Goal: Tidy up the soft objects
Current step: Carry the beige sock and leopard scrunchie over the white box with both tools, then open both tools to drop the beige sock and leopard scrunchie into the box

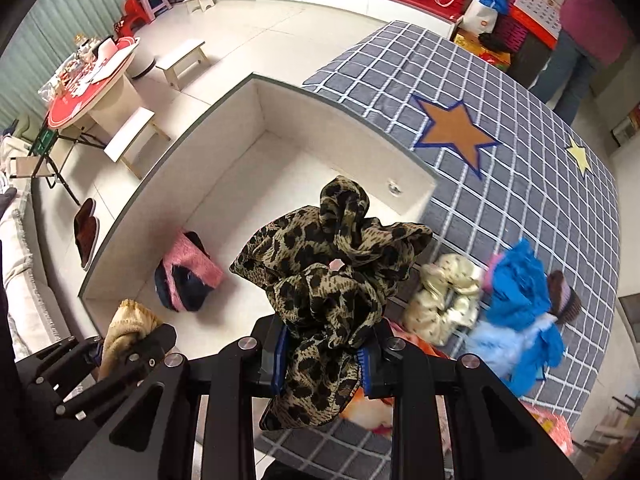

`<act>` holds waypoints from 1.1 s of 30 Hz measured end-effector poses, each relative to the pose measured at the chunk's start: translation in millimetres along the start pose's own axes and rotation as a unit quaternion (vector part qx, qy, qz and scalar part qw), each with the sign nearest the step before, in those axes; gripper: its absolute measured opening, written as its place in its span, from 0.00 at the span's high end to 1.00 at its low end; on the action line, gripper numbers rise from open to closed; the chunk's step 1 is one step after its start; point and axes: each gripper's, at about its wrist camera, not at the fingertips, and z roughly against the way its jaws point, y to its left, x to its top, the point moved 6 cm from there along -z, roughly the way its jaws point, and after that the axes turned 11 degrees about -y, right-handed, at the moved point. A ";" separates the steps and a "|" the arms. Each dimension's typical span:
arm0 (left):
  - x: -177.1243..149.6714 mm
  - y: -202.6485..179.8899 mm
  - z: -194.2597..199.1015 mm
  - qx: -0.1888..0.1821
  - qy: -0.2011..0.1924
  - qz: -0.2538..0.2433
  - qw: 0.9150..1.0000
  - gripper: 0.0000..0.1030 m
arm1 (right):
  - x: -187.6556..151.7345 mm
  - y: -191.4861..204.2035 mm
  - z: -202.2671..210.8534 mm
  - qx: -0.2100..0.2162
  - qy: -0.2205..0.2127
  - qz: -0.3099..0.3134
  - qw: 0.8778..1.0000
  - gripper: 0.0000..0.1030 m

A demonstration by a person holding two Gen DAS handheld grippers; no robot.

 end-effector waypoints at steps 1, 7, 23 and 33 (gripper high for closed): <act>2.5 0.9 -3.7 0.003 -0.001 -0.002 1.000 0.77 | 1.4 1.1 -3.5 -0.003 0.000 -0.002 1.000 0.73; 13.2 1.6 -26.5 0.008 0.010 -0.010 1.000 0.77 | 13.5 6.1 -36.1 -0.010 0.021 -0.024 0.999 0.73; 12.1 -12.1 -55.7 0.020 0.023 -0.034 0.999 0.75 | 32.1 18.6 -83.9 -0.018 0.045 -0.018 0.999 0.73; 11.7 -7.9 -58.4 0.032 0.024 -0.029 0.999 0.55 | 33.7 24.1 -95.6 -0.020 0.054 -0.004 0.998 0.73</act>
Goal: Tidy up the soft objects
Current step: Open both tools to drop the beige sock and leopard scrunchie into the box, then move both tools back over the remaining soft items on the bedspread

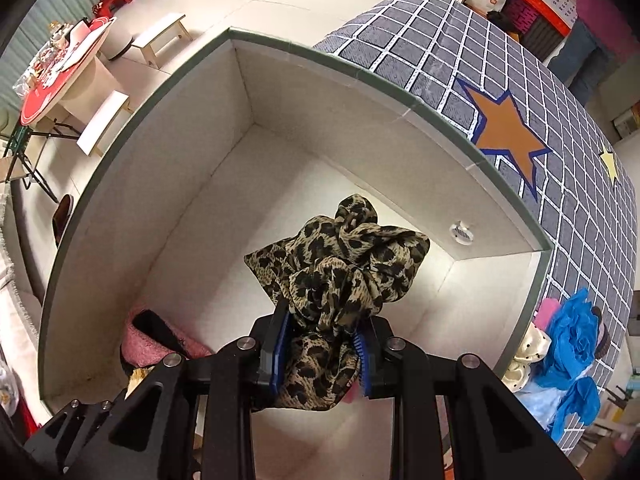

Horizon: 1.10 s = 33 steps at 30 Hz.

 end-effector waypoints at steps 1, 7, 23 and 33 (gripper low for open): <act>0.7 1.1 0.7 0.011 -0.001 0.000 1.000 0.48 | 0.5 0.7 -0.2 0.001 0.001 0.002 1.000 0.73; 1.9 3.5 8.2 0.045 -0.015 -0.003 0.999 0.18 | -0.7 0.3 -0.2 0.004 0.007 0.005 1.000 0.72; -6.6 -16.6 49.6 0.019 -0.035 0.002 0.999 0.18 | 7.4 -34.3 58.8 0.029 -0.056 -0.050 0.997 0.20; 7.5 -43.5 104.0 -0.031 -0.083 -0.002 0.996 0.18 | -16.9 -106.5 138.0 0.057 -0.082 -0.132 0.986 0.20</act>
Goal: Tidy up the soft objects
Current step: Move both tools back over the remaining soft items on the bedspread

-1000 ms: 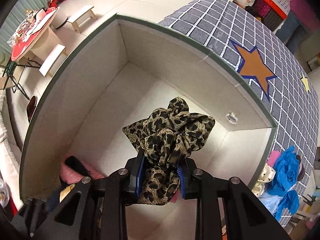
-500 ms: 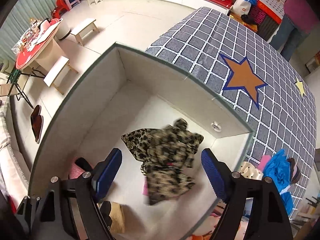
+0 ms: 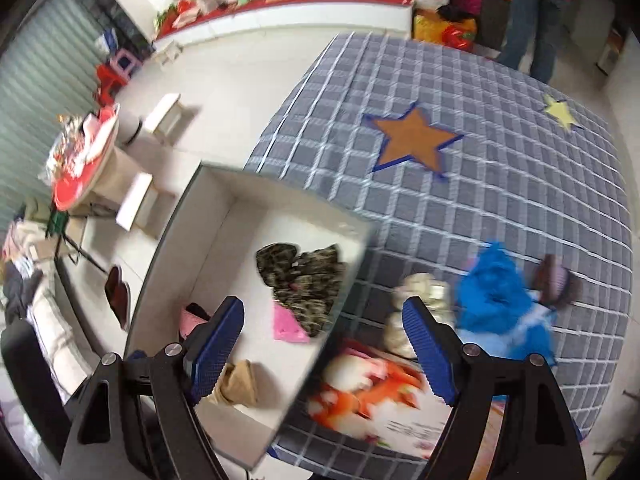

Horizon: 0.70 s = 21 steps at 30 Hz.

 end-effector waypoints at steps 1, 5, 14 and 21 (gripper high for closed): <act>6.7 -0.8 0.0 -0.007 -0.003 -0.003 1.000 0.18 | 0.1 -6.8 8.7 -0.006 -0.009 -0.002 1.000 0.20; 21.9 -31.1 1.3 -0.012 -0.012 -0.029 0.999 0.18 | -4.1 -51.4 42.6 -0.050 -0.024 -0.008 0.998 0.20; 20.0 -128.8 -4.8 -0.069 0.022 -0.094 0.993 0.18 | -26.4 -161.7 78.3 -0.062 -0.022 -0.111 0.992 0.20; 7.7 -194.3 -22.4 -0.088 0.053 -0.176 0.979 0.18 | -38.1 -232.7 74.0 -0.074 0.005 -0.141 0.987 0.20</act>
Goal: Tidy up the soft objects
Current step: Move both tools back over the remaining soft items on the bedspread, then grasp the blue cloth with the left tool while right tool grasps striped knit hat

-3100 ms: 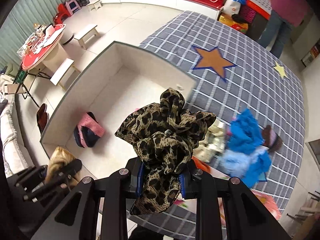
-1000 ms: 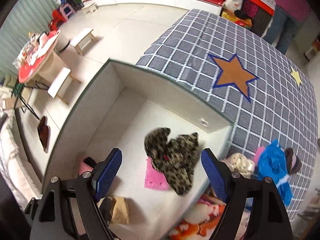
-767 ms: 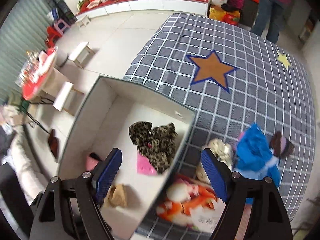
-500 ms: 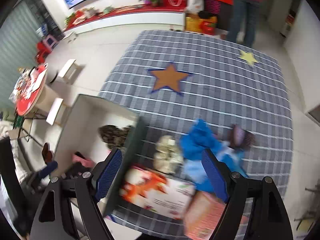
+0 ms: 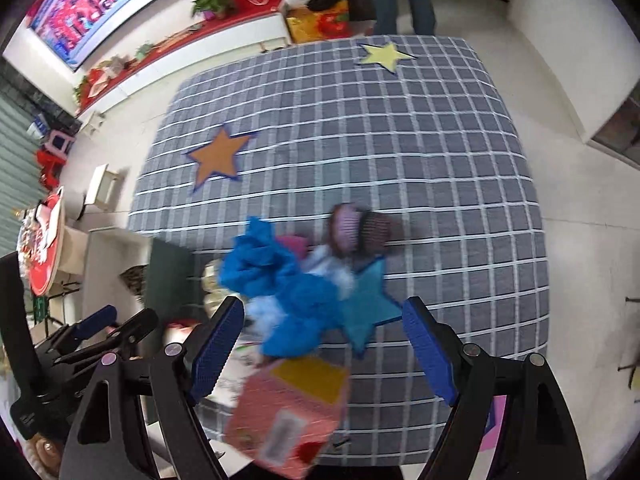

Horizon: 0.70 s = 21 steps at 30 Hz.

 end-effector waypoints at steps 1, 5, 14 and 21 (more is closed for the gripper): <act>3.3 -9.1 -5.0 -0.001 0.003 -0.011 1.000 0.18 | -0.4 -6.5 -2.6 -0.001 0.003 -0.002 1.000 0.20; 14.0 -30.1 -22.1 0.007 0.010 -0.038 0.999 0.18 | -0.2 -39.5 -25.9 -0.007 0.029 -0.028 0.999 0.20; 31.2 -52.5 -68.7 0.045 0.020 -0.111 0.993 0.18 | 5.0 -70.2 -69.0 -0.004 0.069 -0.053 0.996 0.20; 28.6 -53.8 -104.5 0.028 0.062 -0.094 0.993 0.18 | 10.8 -75.8 -106.9 0.016 0.108 -0.088 0.990 0.20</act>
